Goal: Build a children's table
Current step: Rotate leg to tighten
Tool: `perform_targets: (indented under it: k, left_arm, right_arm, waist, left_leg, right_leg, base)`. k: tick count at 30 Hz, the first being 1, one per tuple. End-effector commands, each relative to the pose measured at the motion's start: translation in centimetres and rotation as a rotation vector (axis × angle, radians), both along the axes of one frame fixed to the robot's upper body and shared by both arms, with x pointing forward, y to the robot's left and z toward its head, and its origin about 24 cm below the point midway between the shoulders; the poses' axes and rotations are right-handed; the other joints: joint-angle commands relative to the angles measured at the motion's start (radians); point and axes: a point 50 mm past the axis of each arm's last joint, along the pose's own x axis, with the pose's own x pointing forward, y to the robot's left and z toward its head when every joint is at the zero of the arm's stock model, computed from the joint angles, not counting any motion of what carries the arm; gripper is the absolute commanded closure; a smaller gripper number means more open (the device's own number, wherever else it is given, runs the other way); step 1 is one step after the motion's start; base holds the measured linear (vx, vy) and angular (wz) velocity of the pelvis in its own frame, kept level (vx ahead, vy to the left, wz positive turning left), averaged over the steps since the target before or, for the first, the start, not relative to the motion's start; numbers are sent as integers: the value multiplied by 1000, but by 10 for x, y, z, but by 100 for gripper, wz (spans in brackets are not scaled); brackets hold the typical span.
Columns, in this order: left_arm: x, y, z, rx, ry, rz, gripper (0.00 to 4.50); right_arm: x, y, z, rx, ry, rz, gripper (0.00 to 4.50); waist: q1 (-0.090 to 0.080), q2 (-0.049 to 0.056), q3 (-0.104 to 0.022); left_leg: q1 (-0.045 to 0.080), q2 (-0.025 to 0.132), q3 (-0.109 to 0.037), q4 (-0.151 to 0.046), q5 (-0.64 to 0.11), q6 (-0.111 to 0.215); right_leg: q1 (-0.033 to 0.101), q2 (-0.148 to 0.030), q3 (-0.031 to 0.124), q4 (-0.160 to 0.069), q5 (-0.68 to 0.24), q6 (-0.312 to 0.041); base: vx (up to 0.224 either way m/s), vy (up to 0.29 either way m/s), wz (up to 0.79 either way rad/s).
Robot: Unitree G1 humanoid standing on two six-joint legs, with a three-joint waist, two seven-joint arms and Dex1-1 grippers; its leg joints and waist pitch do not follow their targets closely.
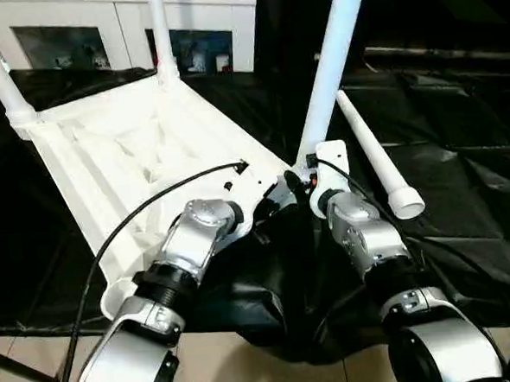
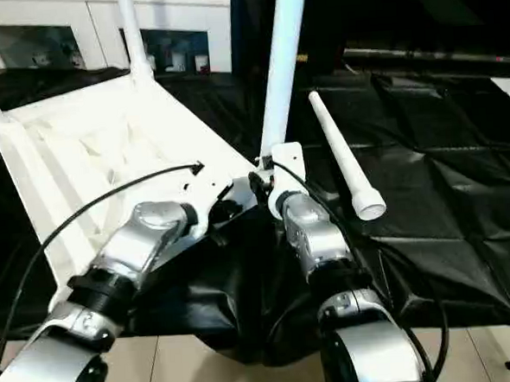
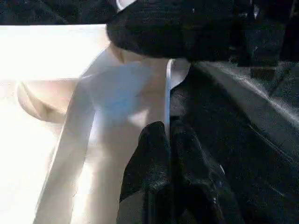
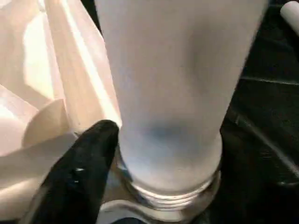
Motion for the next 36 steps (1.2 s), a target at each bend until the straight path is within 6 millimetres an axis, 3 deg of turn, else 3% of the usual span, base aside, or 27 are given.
perform_targets:
  k: [1,4,8,15,21,26,29,36]
  left_arm:
    - [-2,-18,4,-32,-12,-43,450]
    - [-2,-15,4,-29,-10,-49,450]
    - [-2,-2,5,-25,-17,-77,450]
    - [-3,22,6,-25,-16,-139,450]
    - [-11,40,14,-37,-7,-259,450]
    - [-22,45,19,-41,5,-400,450]
    - [-34,47,23,-63,34,-513,450]
    - [-43,46,25,-70,60,-583,450]
  right_arm:
    - [-11,29,-15,20,79,123,75]
    - [-10,27,-14,-12,59,138,66]
    - [-5,8,-3,-80,-11,213,66]
    - [-7,-34,18,-172,-58,367,66]
    - [-18,-63,29,-159,-38,488,66]
    - [-32,-64,32,-156,-29,668,66]
    - [-40,-62,32,-172,-12,772,66]
    - [-42,-54,30,-190,1,823,66]
  waist:
    - [1,6,-70]
    - [1,7,-68]
    - [0,5,-69]
    - [6,-1,-73]
    - [5,2,-75]
    - [9,4,-75]
    - [13,4,-73]
    - [25,2,-70]
  left_leg:
    - [1,19,-3,-72,-184,6]
    - [1,19,-4,-74,-195,7]
    - [-4,19,-5,-74,-184,14]
    - [-7,18,-1,-66,-82,63]
    - [-4,23,0,-65,-83,77]
    - [-1,24,1,-63,-80,83]
    - [0,28,0,-66,-98,74]
    - [3,29,3,-66,-97,64]
  right_leg:
    - [53,-74,59,-85,-202,-151]
    - [52,-75,59,-88,-223,-149]
    - [57,-73,58,-87,-209,-144]
    - [64,-71,59,-74,-82,-174]
    - [65,-71,59,-67,-44,-210]
    - [63,-71,59,-65,-18,-229]
    - [61,-73,59,-66,-54,-227]
    - [55,-72,61,-65,-61,-231]
  base:
    - [0,0,0]
    - [0,0,0]
    - [0,0,0]
    - [0,0,0]
    - [0,0,0]
    - [0,0,0]
    - [0,0,0]
    - [0,0,0]
